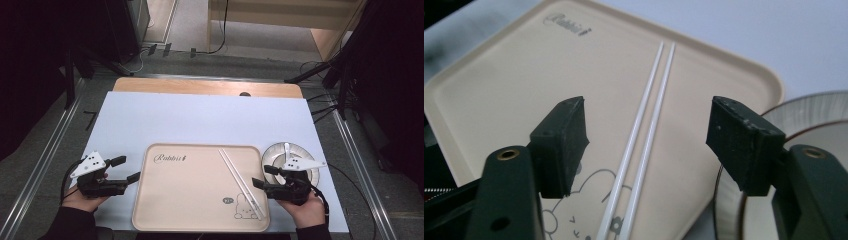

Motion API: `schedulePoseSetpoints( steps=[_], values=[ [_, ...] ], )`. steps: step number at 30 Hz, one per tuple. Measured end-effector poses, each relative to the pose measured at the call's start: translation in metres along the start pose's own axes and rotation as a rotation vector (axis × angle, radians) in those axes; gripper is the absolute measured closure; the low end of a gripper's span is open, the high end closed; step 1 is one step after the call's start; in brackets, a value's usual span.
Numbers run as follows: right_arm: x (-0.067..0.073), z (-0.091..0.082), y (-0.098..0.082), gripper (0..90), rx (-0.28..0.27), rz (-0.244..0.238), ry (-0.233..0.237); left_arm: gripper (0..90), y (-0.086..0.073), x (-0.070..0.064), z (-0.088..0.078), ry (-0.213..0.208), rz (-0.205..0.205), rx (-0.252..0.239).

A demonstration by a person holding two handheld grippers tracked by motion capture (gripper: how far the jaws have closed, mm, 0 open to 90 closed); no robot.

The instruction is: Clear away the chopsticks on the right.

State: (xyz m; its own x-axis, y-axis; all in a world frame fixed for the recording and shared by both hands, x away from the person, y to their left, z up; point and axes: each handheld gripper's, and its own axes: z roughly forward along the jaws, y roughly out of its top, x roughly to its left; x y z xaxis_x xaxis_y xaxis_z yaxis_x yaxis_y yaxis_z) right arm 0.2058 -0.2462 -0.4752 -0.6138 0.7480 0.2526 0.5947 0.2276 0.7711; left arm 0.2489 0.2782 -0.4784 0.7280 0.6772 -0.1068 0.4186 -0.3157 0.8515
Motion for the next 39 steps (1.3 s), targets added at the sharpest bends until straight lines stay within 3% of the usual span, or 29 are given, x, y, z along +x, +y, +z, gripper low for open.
schedulePoseSetpoints(
  steps=[5,9,16,22,26,29,39],
  values=[
    [-0.015,-0.008,0.008,28.6,-0.023,-0.087,0.008,21.5,0.0,0.0,0.0,-0.001,-0.009,-0.005],
    [-0.028,-0.015,0.012,26.7,-0.036,-0.133,0.048,21.5,0.0,0.0,-0.001,-0.001,-0.007,-0.005],
    [-0.048,-0.031,0.005,25.2,-0.095,-0.145,0.036,21.5,0.0,0.0,-0.002,0.001,-0.004,-0.004],
    [-0.058,-0.038,-0.001,24.7,-0.094,-0.164,0.021,21.5,0.0,0.0,-0.002,0.002,-0.007,-0.005],
    [-0.062,-0.042,-0.003,23.6,-0.112,-0.134,0.024,21.5,-0.001,0.001,-0.002,0.002,-0.006,-0.01],
    [-0.064,-0.044,-0.006,19.2,-0.119,-0.127,0.071,21.5,-0.001,0.001,-0.002,0.007,-0.006,-0.011],
    [-0.064,-0.041,-0.007,19.2,-0.096,-0.126,0.053,21.4,-0.001,0.001,-0.002,0.005,-0.004,-0.013]
  ],
)
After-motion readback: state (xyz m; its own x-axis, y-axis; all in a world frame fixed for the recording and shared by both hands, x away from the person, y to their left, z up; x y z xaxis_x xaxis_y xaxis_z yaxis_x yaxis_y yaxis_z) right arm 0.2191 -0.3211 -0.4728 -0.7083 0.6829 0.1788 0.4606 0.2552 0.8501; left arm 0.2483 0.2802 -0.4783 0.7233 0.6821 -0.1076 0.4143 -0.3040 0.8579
